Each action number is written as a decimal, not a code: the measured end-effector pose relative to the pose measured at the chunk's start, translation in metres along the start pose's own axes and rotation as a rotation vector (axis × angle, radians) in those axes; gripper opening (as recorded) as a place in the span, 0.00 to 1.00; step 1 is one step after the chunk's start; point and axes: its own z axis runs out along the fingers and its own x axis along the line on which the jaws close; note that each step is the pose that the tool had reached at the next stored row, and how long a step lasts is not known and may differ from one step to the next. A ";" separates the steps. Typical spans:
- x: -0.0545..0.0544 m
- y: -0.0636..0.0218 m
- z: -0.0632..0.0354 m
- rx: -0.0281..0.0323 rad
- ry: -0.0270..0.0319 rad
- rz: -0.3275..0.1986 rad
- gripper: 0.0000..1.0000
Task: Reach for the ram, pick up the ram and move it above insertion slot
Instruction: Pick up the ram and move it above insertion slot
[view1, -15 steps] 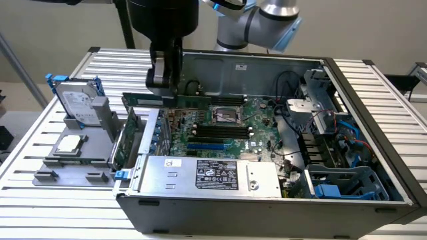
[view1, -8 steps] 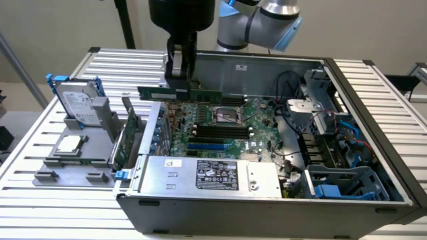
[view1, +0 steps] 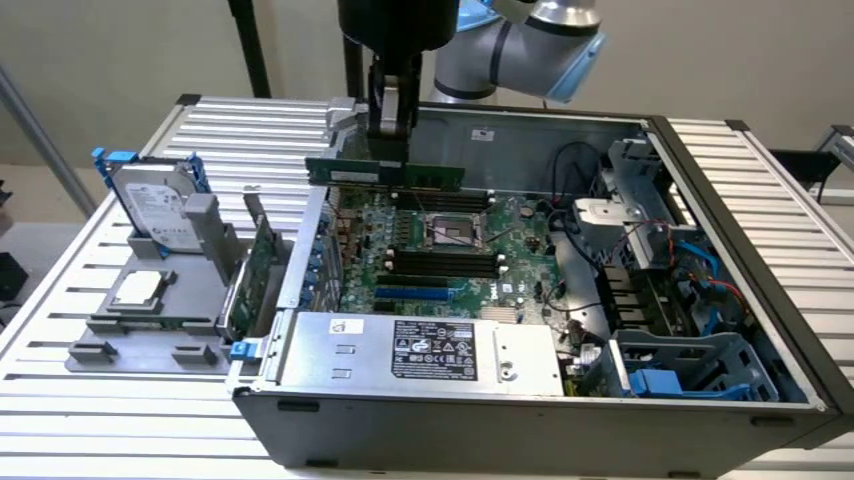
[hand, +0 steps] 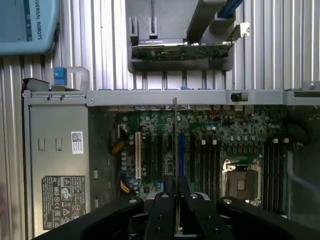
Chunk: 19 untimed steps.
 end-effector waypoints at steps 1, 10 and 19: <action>-0.003 -0.0030 0.0009 0.0000 0.0001 0.000 0.14; -0.028 -0.0296 0.0085 0.0002 0.0000 0.000 0.14; -0.045 -0.0601 0.0173 0.0014 -0.0001 0.000 0.14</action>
